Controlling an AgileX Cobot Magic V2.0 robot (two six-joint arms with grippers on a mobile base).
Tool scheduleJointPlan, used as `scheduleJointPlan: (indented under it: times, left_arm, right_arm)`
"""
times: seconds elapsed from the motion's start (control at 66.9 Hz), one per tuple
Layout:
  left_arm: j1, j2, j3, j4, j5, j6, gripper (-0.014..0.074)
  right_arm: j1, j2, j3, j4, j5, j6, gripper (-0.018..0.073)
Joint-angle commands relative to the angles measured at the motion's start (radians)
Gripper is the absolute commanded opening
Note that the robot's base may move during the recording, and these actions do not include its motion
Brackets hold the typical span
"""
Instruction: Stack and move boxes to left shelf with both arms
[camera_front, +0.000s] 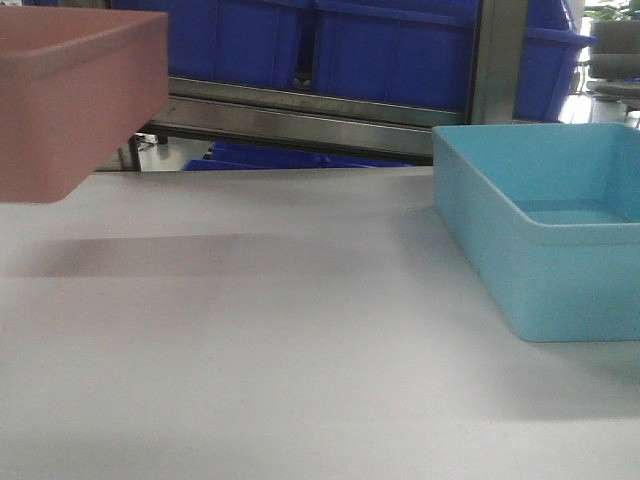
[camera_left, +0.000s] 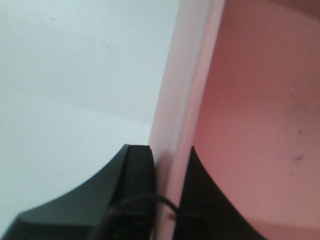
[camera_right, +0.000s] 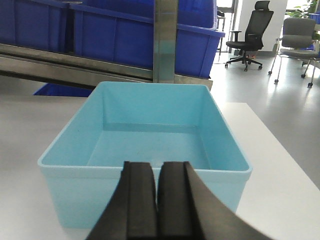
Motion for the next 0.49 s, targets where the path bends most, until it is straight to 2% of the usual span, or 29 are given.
scheduleJointPlan:
  times: [0.0, 0.149, 0.374, 0.478]
  left_arm:
    - [-0.059, -0.091, -0.029, -0.069, -0.028, -0.123, -0.0003]
    - [-0.173, -0.122, 0.016, -0.058, -0.015, -0.25, -0.0003]
    - [-0.421, -0.156, 0.197, 0.123, -0.128, -0.47, -0.0003]
    - [-0.517, -0.158, 0.266, 0.165, -0.191, -0.552, -0.0003]
  right_arm:
    - [-0.006, -0.02, -0.018, -0.007, -0.095, -0.007, 0.0052]
    - [-0.006, -0.02, -0.018, -0.007, -0.095, -0.007, 0.0052]
    - [-0.006, -0.02, -0.018, -0.007, -0.095, -0.007, 0.0052]
    - [-0.006, -0.02, -0.018, -0.007, -0.095, -0.007, 0.0052]
